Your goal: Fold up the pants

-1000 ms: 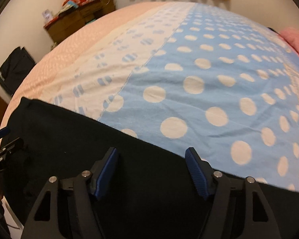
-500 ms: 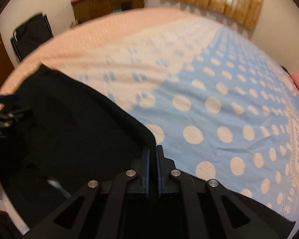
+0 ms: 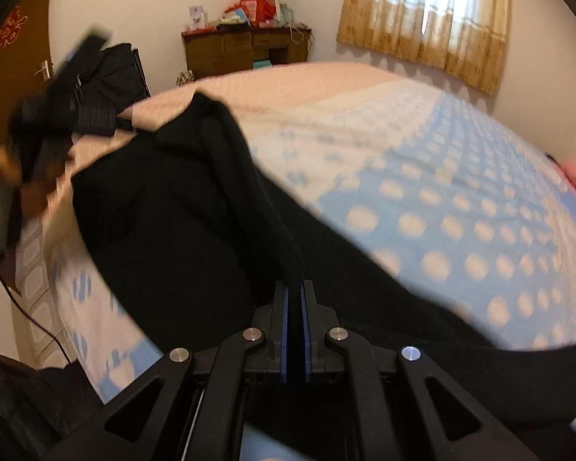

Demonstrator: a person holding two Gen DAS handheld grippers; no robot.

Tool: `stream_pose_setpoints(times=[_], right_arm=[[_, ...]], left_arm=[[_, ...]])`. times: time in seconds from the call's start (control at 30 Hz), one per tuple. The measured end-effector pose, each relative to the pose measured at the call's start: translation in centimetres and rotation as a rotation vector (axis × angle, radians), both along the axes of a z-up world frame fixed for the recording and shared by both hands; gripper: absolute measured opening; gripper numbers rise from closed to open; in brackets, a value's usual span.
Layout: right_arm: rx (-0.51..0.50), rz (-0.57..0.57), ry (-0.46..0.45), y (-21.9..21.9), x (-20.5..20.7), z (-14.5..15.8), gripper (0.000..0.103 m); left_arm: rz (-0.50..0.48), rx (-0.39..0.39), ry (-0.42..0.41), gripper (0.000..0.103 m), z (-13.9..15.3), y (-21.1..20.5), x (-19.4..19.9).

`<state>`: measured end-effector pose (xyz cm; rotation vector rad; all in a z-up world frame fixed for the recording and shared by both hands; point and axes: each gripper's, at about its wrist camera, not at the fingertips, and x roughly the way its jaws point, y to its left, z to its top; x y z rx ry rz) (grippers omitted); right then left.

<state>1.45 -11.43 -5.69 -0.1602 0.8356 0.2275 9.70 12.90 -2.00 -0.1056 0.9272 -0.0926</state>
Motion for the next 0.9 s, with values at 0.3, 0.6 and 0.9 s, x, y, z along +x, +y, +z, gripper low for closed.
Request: stream_pose_setpoints(times=[0.3, 0.6, 0.9], right_arm=[[-0.048, -0.027, -0.018, 1.1, -1.3, -3.0, 0.006], [-0.056, -0.027, -0.043, 1.1, -2.5, -3.4, 0.006], [0.073, -0.071, -0.093, -1.2, -3.4, -0.4, 0.006]], left_arm=[[-0.03, -0.041, 0.076, 0.102, 1.1, -4.1, 6.2], [0.046, 0.105, 0.287, 0.092, -4.2, -7.1, 10.3], [0.04, -0.161, 0.154, 0.015, -2.1, -2.1, 6.7]])
